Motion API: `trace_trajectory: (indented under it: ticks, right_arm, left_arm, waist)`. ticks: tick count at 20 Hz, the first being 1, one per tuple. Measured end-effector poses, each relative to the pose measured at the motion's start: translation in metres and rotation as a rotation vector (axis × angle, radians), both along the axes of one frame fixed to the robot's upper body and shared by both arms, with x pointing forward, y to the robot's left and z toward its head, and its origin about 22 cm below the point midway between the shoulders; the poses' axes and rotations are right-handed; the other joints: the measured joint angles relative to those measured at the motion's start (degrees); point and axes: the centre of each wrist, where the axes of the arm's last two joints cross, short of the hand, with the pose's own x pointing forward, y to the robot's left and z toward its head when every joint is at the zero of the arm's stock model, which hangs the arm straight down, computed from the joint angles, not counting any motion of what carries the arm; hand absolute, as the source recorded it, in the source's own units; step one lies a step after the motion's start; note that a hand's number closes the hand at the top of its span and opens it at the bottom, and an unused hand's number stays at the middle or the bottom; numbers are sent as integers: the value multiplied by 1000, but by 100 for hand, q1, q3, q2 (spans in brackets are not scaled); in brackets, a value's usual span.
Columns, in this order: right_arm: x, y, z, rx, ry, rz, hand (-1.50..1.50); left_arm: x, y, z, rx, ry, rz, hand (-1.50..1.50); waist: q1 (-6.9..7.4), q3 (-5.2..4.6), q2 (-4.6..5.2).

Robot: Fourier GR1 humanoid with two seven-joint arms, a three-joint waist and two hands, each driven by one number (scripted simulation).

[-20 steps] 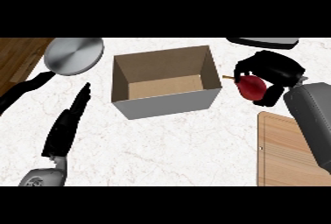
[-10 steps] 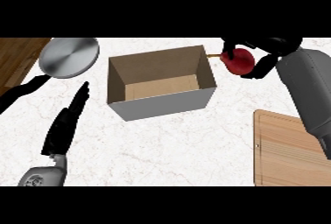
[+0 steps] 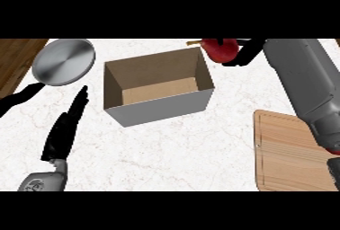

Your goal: Pick the pear from the cutting board and place it in the cardboard box

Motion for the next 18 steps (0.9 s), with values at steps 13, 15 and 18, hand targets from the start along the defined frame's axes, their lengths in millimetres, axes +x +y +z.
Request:
trace_trajectory:
  ticks: [13,15,18]
  right_arm:
    - [-3,116,19,-30,76,168,150]
    - [-7,133,15,-57,87,190,150]
    - [-14,155,-2,-105,109,216,150]
  left_arm:
    - [-14,18,-8,1,15,35,0]
    - [-11,18,-6,2,15,40,0]
    - [-11,20,-4,7,12,46,0]
  waist:
    - [-230,-10,-88]
    - [-270,-11,-92]
    - [-282,-12,-99]
